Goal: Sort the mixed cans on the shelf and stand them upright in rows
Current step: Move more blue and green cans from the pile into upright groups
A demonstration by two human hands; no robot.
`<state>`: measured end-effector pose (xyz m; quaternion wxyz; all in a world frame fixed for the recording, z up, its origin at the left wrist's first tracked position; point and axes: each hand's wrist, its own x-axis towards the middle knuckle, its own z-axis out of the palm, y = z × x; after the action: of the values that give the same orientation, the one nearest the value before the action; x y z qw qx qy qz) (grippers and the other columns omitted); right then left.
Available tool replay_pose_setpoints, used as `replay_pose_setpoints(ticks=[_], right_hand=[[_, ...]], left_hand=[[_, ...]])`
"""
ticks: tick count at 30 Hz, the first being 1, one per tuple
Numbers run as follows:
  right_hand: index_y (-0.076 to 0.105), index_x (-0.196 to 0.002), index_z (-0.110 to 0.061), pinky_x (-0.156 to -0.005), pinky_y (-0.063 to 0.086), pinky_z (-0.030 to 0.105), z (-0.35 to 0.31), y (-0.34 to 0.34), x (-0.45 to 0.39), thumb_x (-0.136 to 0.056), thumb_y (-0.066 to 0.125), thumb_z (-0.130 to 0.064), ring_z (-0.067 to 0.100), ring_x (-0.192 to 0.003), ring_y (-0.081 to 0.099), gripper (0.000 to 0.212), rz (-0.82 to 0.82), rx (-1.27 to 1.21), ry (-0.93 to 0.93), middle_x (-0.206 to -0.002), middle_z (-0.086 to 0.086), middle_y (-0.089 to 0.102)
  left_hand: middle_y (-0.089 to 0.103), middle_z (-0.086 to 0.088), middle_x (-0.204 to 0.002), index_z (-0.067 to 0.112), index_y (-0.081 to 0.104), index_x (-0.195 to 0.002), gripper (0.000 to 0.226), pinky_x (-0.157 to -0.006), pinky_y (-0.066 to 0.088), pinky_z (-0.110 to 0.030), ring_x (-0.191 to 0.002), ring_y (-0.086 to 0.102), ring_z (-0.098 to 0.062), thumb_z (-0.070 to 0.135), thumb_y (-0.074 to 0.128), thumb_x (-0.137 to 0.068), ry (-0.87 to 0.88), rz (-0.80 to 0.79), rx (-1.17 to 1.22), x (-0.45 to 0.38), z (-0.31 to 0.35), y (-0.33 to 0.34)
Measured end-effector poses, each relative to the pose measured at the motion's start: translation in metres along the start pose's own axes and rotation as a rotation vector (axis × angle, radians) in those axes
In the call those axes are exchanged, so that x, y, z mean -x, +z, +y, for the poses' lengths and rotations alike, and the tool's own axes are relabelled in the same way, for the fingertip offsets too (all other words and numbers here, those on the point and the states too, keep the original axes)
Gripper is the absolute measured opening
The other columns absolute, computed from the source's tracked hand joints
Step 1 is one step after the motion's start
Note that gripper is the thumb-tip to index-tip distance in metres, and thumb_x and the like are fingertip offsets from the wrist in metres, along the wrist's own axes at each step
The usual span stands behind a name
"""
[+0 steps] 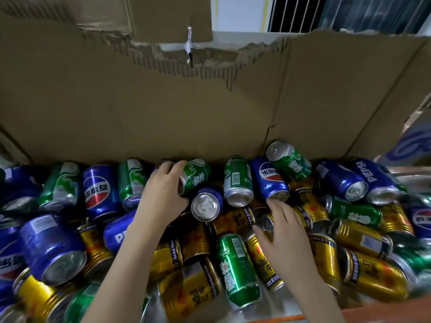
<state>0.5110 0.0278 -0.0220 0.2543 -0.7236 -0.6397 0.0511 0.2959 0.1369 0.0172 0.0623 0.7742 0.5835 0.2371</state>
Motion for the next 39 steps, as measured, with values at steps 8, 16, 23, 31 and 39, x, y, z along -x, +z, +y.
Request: replay_pose_setpoints(ticks=[8, 16, 23, 31, 39], right_hand=[[0.018, -0.147, -0.021, -0.106, 0.032, 0.031, -0.031, 0.011, -0.052, -0.087, 0.062, -0.022, 0.021, -0.138, 0.023, 0.075, -0.051, 0.048, -0.131, -0.149, 0.004, 0.021], [0.011, -0.146, -0.036, -0.094, 0.046, 0.043, -0.050, 0.025, -0.068, -0.082, 0.060, -0.003, 0.036, -0.133, 0.023, 0.087, -0.141, 0.109, 0.003, -0.152, 0.004, -0.006], [0.038, -0.136, -0.030, -0.095, 0.042, 0.044, -0.049, 0.019, -0.069, -0.079, 0.068, -0.017, 0.032, -0.132, 0.030, 0.065, -0.038, 0.044, -0.038, -0.151, 0.002, 0.017], [0.052, -0.125, -0.024, -0.100, 0.042, 0.036, -0.032, -0.057, -0.019, -0.071, 0.073, -0.006, 0.024, -0.131, 0.035, 0.061, 0.368, -0.176, -0.135, -0.144, 0.003, 0.032], [0.058, -0.118, -0.013, -0.098, 0.032, 0.006, 0.074, -0.136, 0.056, -0.063, 0.078, 0.002, 0.018, -0.118, 0.044, 0.060, 0.615, -0.151, -0.089, -0.137, 0.013, 0.041]], left_hand=[[0.053, -0.008, -0.127, 0.014, 0.049, -0.133, 0.079, -0.087, 0.047, -0.041, -0.111, 0.053, -0.032, 0.013, 0.083, -0.062, -0.001, 0.193, 0.052, 0.039, -0.005, -0.038], [0.058, -0.009, -0.117, 0.010, 0.057, -0.125, 0.079, -0.083, 0.043, -0.031, -0.102, 0.060, -0.029, 0.008, 0.088, -0.052, -0.002, 0.317, 0.137, 0.094, 0.001, -0.048], [0.055, -0.005, -0.115, 0.013, 0.054, -0.128, 0.080, -0.081, 0.045, -0.029, -0.100, 0.057, -0.026, 0.008, 0.086, -0.054, 0.036, 0.284, 0.172, 0.103, -0.002, -0.045], [0.054, -0.007, -0.117, 0.011, 0.055, -0.126, 0.074, -0.080, 0.048, -0.031, -0.102, 0.054, -0.021, 0.009, 0.085, -0.058, 0.104, 0.326, 0.299, 0.095, 0.046, -0.043], [0.057, -0.005, -0.115, 0.012, 0.057, -0.125, 0.078, -0.082, 0.045, -0.025, -0.099, 0.056, -0.016, 0.020, 0.088, -0.055, 0.284, 0.217, 0.334, 0.108, 0.179, 0.004]])
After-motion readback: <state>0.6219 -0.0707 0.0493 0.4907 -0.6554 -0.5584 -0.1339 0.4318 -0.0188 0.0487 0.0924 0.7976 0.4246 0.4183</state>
